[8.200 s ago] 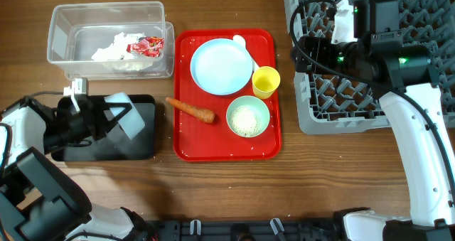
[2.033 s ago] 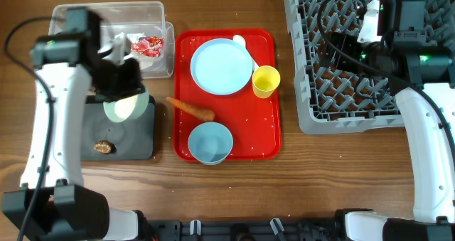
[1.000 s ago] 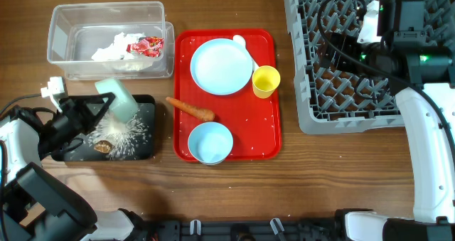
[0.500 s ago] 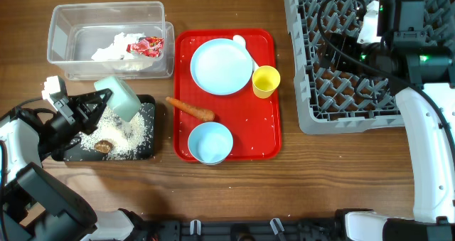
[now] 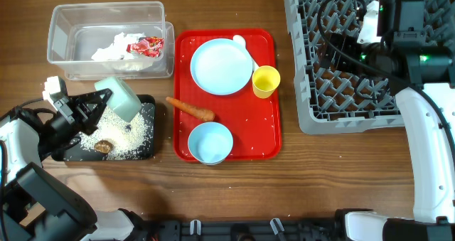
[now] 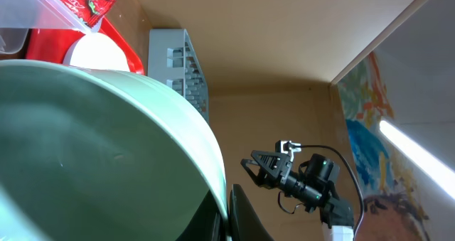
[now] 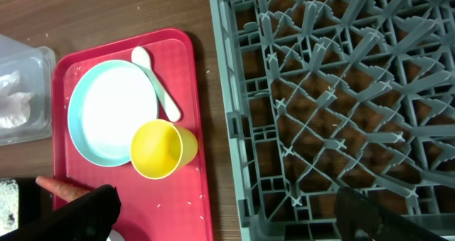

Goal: Sort waste into correct bins and load items into the dishwasher rack
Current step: 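Tip the green bowl over the black tray to pour out rice, then return the green bowl and place it on the red tray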

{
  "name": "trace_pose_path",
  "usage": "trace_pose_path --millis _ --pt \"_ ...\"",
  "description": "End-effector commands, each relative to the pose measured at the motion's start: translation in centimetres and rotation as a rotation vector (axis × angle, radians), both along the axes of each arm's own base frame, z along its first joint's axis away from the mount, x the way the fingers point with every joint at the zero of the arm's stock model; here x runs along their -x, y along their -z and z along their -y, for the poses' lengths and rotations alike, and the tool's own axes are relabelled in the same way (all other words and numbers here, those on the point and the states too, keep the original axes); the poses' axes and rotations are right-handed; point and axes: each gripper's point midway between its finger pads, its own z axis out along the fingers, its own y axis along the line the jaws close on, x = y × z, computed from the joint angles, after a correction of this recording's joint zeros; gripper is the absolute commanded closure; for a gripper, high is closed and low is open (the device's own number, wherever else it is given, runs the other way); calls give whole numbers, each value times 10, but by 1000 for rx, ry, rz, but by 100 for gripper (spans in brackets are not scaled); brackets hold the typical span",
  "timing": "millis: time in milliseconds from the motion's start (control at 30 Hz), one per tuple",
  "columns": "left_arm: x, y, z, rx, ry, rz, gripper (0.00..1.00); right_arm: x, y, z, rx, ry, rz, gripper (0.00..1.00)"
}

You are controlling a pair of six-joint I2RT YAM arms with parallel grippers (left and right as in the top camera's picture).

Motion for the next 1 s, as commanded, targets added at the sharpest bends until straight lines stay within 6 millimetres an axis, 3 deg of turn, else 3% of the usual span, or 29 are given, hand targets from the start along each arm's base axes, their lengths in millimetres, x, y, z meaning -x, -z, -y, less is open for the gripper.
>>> trace_pose_path --millis 0,167,233,333,467,567,700,967 --pt "-1 -6 -2 21 -11 24 96 -3 -1 4 5 24 -2 0" --pt "-19 -32 15 -89 89 129 96 -5 -2 4 5 24 9 0" --pt "-27 -43 30 -159 158 166 96 -5 -2 4 4 24 9 0" --pt "-42 -48 72 -375 324 159 96 -5 -2 3 1 22 8 0" --pt "-65 -24 121 -709 416 37 96 -5 -2 3 2 22 8 0" --pt "-68 -3 162 -916 482 49 96 -5 -2 3 2 22 9 0" --pt "-55 23 212 -1127 596 86 96 -5 -2 3 2 22 8 0" --pt "-19 72 296 -1337 806 181 96 -5 -2 3 2 22 9 0"
